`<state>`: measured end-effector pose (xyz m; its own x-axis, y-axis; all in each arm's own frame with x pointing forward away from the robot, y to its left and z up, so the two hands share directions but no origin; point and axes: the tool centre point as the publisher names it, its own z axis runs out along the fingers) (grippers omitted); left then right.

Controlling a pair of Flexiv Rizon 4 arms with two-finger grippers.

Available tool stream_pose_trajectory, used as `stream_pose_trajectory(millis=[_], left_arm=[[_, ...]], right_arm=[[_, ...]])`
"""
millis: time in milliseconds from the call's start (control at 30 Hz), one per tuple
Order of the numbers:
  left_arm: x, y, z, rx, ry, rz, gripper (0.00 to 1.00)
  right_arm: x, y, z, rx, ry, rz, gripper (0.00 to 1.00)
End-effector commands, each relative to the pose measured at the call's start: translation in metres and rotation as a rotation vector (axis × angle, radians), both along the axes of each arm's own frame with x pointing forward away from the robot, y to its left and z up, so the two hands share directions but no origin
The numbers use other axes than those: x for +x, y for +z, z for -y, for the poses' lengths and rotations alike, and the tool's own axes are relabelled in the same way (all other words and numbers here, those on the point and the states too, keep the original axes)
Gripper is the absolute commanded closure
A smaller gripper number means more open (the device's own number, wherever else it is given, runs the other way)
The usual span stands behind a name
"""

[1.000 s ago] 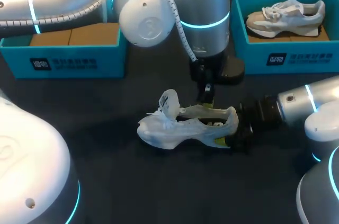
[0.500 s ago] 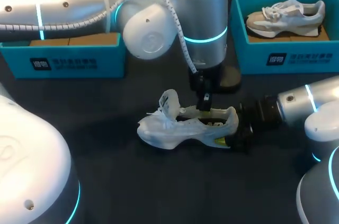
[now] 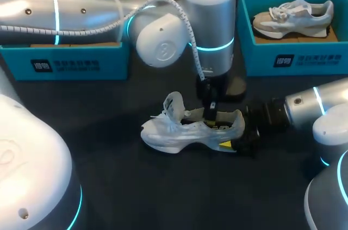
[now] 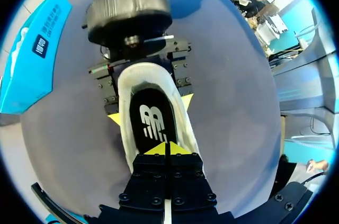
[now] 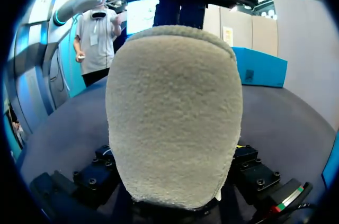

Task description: Take the shoe out of the shoebox, open the shoe tongue, remove and reinsert the insole, then place the shoe into the shoebox

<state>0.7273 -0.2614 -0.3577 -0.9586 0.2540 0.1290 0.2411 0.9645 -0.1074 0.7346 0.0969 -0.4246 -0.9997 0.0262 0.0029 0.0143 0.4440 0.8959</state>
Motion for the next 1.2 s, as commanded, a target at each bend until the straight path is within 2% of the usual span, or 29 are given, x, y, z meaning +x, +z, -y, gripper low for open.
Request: stream_pose_trajectory(millis=[33, 500, 600, 700, 800, 1200], left_arm=[[0.001, -0.009, -0.004, 0.001, -0.013, -0.029, 1.0], [-0.009, -0.023, -0.011, -0.002, -0.053, -0.116, 1.0], [-0.01, -0.022, -0.011, 0.0, -0.061, -0.112, 0.72], [-0.01, -0.024, -0.01, 0.0, -0.08, -0.109, 0.7], [-0.01, -0.027, -0.009, -0.01, -0.109, -0.12, 0.63], [-0.01, -0.046, -0.006, -0.045, -0.138, -0.075, 0.65]], right_arm=[[0.001, -0.005, -0.003, -0.003, -0.001, 0.0, 1.0], [0.001, -0.005, -0.003, -0.003, -0.001, 0.0, 1.0], [0.001, -0.005, -0.003, -0.003, -0.001, 0.0, 1.0], [0.001, -0.005, -0.003, -0.003, -0.001, 0.0, 1.0], [0.001, -0.005, -0.003, -0.003, -0.001, 0.0, 1.0], [0.001, -0.005, -0.003, -0.003, -0.001, 0.0, 1.0]])
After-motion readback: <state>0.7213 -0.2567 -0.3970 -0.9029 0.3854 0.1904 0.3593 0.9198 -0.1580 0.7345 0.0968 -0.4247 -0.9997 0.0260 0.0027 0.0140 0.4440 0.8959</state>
